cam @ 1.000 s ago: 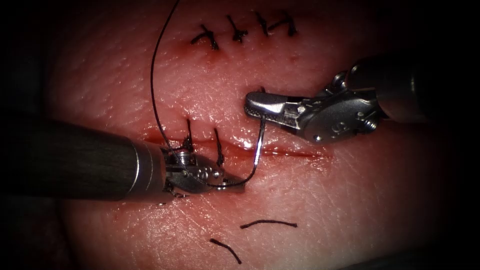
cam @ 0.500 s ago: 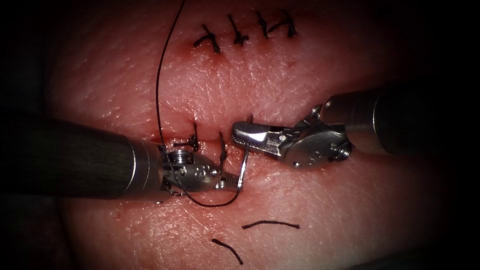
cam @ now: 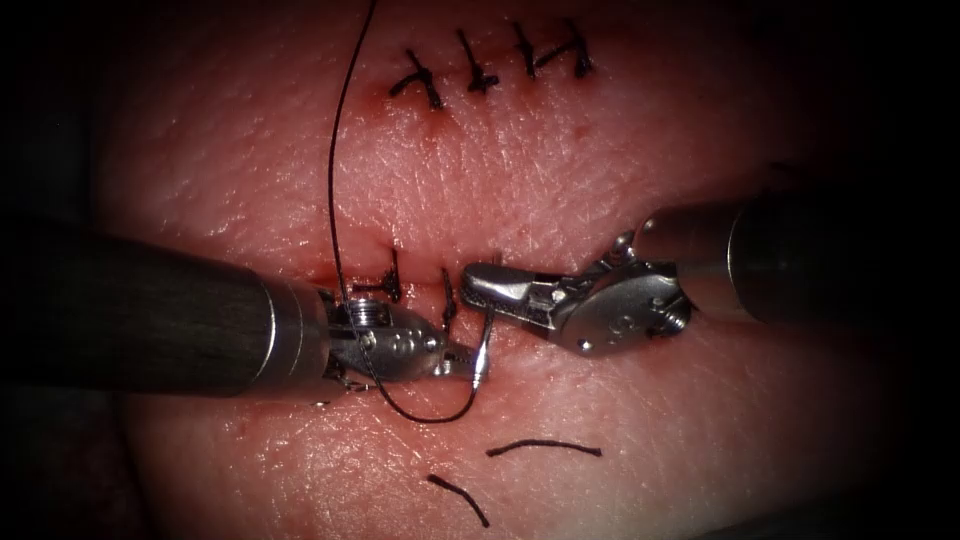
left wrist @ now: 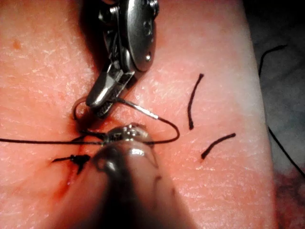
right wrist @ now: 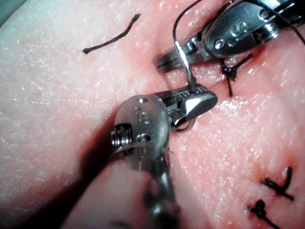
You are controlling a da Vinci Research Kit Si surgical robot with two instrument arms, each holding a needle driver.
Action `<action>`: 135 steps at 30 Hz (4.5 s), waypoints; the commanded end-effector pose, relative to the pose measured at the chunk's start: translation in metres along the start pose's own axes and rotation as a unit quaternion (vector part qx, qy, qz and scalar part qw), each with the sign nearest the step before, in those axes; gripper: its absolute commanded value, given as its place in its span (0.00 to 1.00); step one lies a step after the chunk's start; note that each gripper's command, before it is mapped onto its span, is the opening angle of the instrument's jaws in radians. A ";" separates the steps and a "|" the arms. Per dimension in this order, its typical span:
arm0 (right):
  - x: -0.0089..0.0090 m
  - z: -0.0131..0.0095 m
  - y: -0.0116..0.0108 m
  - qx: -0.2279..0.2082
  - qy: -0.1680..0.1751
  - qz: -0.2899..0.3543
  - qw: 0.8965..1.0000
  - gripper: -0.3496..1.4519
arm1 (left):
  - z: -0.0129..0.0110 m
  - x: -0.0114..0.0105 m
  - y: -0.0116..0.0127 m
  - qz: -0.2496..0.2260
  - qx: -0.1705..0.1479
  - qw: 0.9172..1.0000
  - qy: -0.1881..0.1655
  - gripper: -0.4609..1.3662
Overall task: Wound Closure
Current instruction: Push needle into flesh above incision
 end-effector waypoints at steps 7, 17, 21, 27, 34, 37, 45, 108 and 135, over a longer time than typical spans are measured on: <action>-0.0004 -0.0001 -0.0007 -0.004 -0.002 0.019 1.000 0.00 | 0.0001 0.0000 0.0001 0.001 -0.002 1.000 0.000 0.06; -0.0008 0.0000 -0.0012 -0.008 -0.002 0.039 0.999 0.00 | 0.0003 0.0001 -0.0004 0.000 0.004 1.000 0.016 0.06; -0.0009 0.0000 -0.0011 -0.008 -0.003 0.039 0.999 0.00 | 0.0004 0.0002 -0.0006 -0.001 0.008 1.000 0.025 0.06; -0.0004 0.0000 -0.0001 -0.007 -0.004 0.046 0.999 0.00 | 0.0007 0.0003 -0.0011 0.000 0.019 0.999 0.048 0.06; 0.0011 -0.0002 0.0026 -0.014 0.000 0.042 0.999 0.00 | 0.0014 0.0000 -0.0022 0.004 0.026 0.998 0.060 0.06; 0.0016 -0.0003 0.0038 -0.016 0.004 0.033 0.999 0.00 | 0.0017 -0.0005 -0.0024 0.011 0.028 0.998 0.059 0.06; 0.0017 -0.0005 0.0062 -0.013 -0.002 0.011 1.000 0.00 | 0.0027 -0.0020 -0.0016 0.006 0.029 0.998 0.056 0.06; -0.0014 0.0038 0.0123 0.087 -0.084 0.599 0.791 0.00 | 0.0037 -0.0057 -0.0017 -0.011 0.024 0.998 0.054 0.06; -0.0003 0.0019 0.0045 0.079 -0.114 0.811 0.569 0.00 | 0.0036 -0.0052 -0.0021 -0.014 0.022 0.998 0.053 0.06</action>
